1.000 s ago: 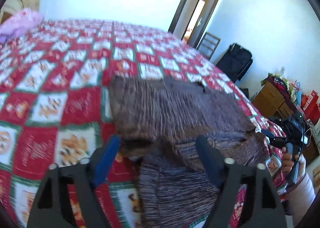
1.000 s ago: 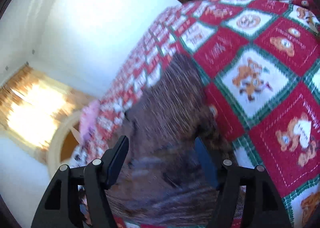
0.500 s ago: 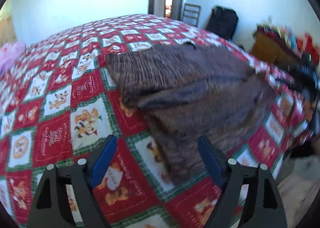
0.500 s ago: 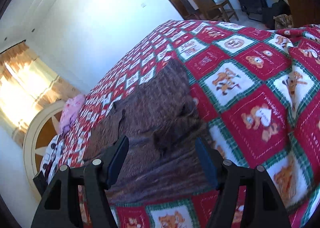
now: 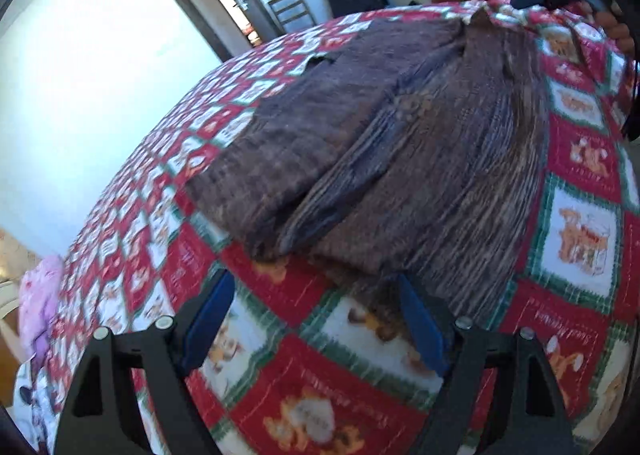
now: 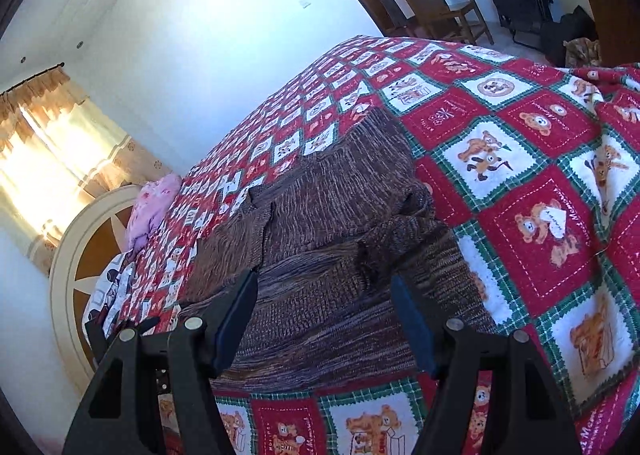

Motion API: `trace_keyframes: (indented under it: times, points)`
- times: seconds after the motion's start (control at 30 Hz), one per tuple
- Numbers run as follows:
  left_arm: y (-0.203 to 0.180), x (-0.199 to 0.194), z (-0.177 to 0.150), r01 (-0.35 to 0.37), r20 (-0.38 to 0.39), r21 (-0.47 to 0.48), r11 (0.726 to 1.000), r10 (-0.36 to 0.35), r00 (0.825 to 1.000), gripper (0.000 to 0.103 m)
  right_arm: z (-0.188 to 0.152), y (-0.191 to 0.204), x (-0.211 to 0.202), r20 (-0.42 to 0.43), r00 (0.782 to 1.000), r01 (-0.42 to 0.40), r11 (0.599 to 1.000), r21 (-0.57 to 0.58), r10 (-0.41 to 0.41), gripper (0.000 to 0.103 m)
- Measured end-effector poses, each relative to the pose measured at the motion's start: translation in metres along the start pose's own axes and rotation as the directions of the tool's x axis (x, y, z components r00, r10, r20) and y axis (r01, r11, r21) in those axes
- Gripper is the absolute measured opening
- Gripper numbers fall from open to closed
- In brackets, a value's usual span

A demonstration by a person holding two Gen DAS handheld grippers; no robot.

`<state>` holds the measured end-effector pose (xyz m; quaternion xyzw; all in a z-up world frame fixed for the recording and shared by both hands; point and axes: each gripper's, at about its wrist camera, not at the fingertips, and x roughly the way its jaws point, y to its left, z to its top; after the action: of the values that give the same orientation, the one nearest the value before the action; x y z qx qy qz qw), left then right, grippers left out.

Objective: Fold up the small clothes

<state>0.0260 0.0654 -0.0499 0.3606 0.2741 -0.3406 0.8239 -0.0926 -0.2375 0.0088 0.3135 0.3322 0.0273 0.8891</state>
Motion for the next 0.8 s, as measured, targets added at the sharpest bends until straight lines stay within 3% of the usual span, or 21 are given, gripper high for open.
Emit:
trace_keyframes:
  times: [0.07, 0.17, 0.23, 0.3, 0.4, 0.5, 0.57, 0.63, 0.8]
  points:
    - [-0.003, 0.002, 0.005, 0.047, 0.028, 0.017, 0.999, -0.047, 0.998, 0.083, -0.001, -0.002, 0.001, -0.003, 1.0, 0.002, 1.0, 0.017, -0.002, 0.07]
    - [-0.012, 0.01, 0.014, 0.096, 0.045, 0.06, 0.994, -0.099, 0.994, 0.063, -0.003, -0.003, 0.001, -0.004, 1.0, 0.006, 0.999, 0.033, -0.006, 0.07]
    - [-0.016, 0.013, 0.015, 0.127, 0.055, 0.068, 0.99, -0.131, 0.99, 0.043, -0.004, -0.003, 0.002, -0.009, 1.0, 0.006, 0.999, 0.039, -0.005, 0.07]
    - [-0.015, 0.017, 0.017, 0.199, 0.056, 0.045, 0.979, -0.201, 0.978, 0.029, -0.005, -0.004, 0.002, -0.013, 1.0, 0.009, 0.999, 0.045, -0.009, 0.07]
    - [-0.003, 0.017, 0.016, 0.266, 0.064, -0.049, 0.963, -0.263, 0.963, 0.029, -0.005, -0.006, 0.001, -0.013, 1.0, 0.011, 0.998, 0.056, -0.01, 0.07]
    - [0.008, 0.002, 0.011, 0.289, 0.076, -0.101, 0.952, -0.283, 0.956, 0.032, -0.006, -0.009, 0.001, -0.019, 1.0, 0.006, 0.998, 0.066, -0.004, 0.07]
    - [0.011, -0.011, 0.006, 0.271, 0.081, -0.085, 0.959, -0.264, 0.961, 0.04, -0.008, -0.011, 0.002, -0.025, 1.0, 0.001, 0.997, 0.074, 0.0, 0.07]
    - [0.013, -0.014, 0.002, 0.254, 0.075, -0.075, 0.964, -0.248, 0.966, 0.058, -0.009, -0.012, 0.006, -0.03, 1.0, -0.001, 0.996, 0.086, 0.004, 0.07]
    - [0.01, -0.006, -0.007, 0.206, 0.016, -0.004, 0.978, -0.206, 0.978, 0.06, -0.009, -0.006, 0.013, -0.043, 0.999, -0.012, 0.996, 0.086, 0.016, 0.07]
